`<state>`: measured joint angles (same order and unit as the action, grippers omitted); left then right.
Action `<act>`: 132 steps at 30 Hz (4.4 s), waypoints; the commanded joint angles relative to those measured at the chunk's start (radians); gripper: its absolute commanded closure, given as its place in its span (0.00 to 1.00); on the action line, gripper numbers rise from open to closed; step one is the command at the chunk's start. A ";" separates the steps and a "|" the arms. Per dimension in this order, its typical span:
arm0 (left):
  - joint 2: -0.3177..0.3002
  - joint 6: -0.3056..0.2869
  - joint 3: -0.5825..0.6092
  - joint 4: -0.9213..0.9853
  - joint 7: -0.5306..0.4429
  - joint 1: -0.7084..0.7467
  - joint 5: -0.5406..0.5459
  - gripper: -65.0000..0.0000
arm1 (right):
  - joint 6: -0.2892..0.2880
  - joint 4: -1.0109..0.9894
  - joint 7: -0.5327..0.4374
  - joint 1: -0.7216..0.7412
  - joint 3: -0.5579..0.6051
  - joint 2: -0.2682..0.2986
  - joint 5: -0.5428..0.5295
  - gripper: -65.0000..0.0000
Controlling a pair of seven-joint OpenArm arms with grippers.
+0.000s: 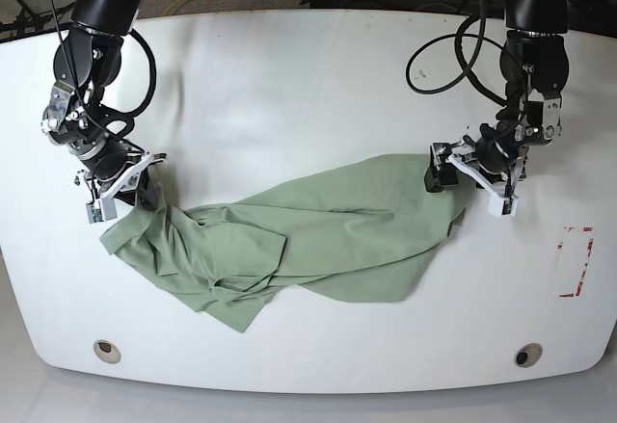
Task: Fold the T-shirt properly
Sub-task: 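Hold the shirt with both grippers and stretch it between them, then lift the stretched shirt with both grippers and lay it flat on the table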
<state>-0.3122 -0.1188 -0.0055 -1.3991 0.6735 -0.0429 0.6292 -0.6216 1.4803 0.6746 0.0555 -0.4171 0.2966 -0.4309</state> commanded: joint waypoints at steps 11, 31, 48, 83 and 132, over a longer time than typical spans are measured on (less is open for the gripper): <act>-0.058 -0.003 0.121 0.039 -0.022 -0.064 0.005 0.65 | 0.003 0.021 -0.028 0.027 -0.006 0.020 -0.019 1.00; -0.207 -0.002 0.002 -0.147 0.001 -0.133 0.008 1.00 | -0.001 -0.042 0.162 0.426 0.040 0.080 -0.113 1.00; -0.338 -0.003 -0.110 -0.256 0.007 -0.328 0.010 1.00 | 0.003 -0.300 0.162 0.941 0.249 0.149 -0.113 1.00; -0.293 -0.143 -0.379 -0.260 0.061 0.186 0.007 0.96 | -0.004 -0.208 0.170 0.228 -0.042 0.146 -0.299 1.00; -0.296 -0.146 -0.379 -0.263 0.062 0.504 0.011 0.49 | 0.039 0.276 0.165 -0.417 -0.102 0.138 -0.537 0.37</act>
<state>-0.5896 -0.2661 -0.3714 -1.6428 0.7479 0.4671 0.6292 -0.5980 1.7397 0.8585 -0.3557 -0.4988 0.4156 -0.9504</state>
